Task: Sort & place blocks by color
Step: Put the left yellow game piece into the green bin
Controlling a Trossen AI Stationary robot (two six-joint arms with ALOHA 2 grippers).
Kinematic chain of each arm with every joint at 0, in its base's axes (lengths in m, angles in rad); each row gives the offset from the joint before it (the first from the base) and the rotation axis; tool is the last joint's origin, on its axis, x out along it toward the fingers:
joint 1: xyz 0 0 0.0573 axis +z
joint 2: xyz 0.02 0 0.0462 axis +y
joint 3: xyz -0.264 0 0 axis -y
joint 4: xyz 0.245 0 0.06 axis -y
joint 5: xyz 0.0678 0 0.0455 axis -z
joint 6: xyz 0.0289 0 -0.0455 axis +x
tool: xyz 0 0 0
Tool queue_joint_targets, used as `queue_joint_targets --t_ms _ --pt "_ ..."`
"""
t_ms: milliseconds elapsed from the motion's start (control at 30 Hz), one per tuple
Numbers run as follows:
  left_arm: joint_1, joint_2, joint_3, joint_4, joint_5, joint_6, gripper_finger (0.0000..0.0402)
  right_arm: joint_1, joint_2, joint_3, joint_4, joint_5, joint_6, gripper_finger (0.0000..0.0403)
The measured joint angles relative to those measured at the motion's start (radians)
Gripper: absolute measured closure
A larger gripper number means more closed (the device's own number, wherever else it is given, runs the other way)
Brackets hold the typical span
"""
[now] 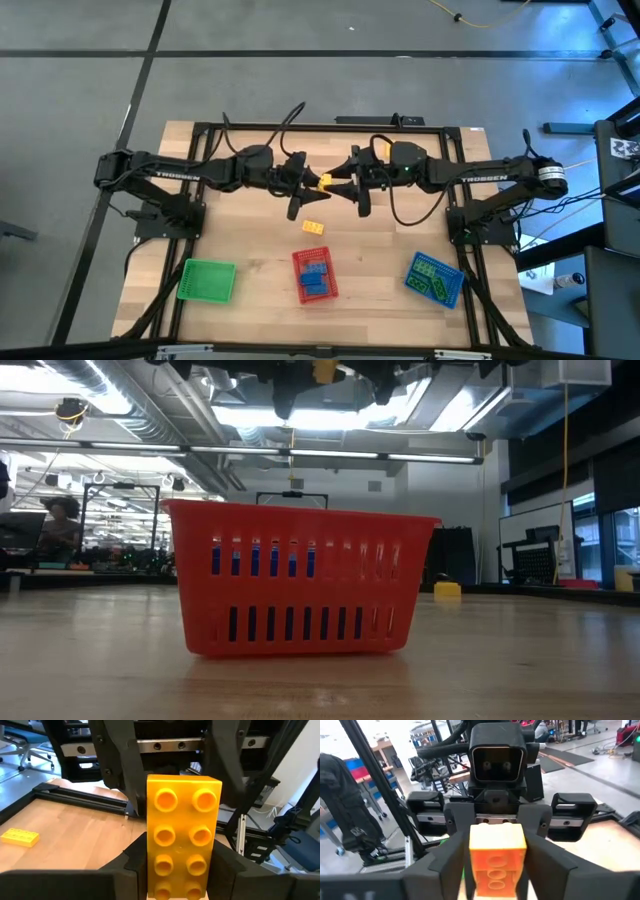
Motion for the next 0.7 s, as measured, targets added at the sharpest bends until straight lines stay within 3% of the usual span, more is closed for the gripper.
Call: queue_joint_targets --t_ms 267,400,567,700 --pt "0.049 -0.092 -0.001 -0.176 -0.014 0.039 0.0278 -0.050 -0.071 0.000 -0.077 0.025 0.027 0.0137" --pt "0.068 -0.192 -0.006 -0.289 -0.013 0.051 0.0278 -0.078 -0.124 0.000 -0.208 0.028 0.037 0.0120" --pt "0.054 -0.344 -0.123 -0.282 -0.057 0.042 0.0278 -0.092 -0.150 -0.001 -0.413 0.030 0.051 0.0116" --pt "0.021 -0.475 -0.265 -0.258 -0.139 -0.030 0.0278 -0.092 -0.151 -0.005 -0.477 0.030 0.032 0.0116"
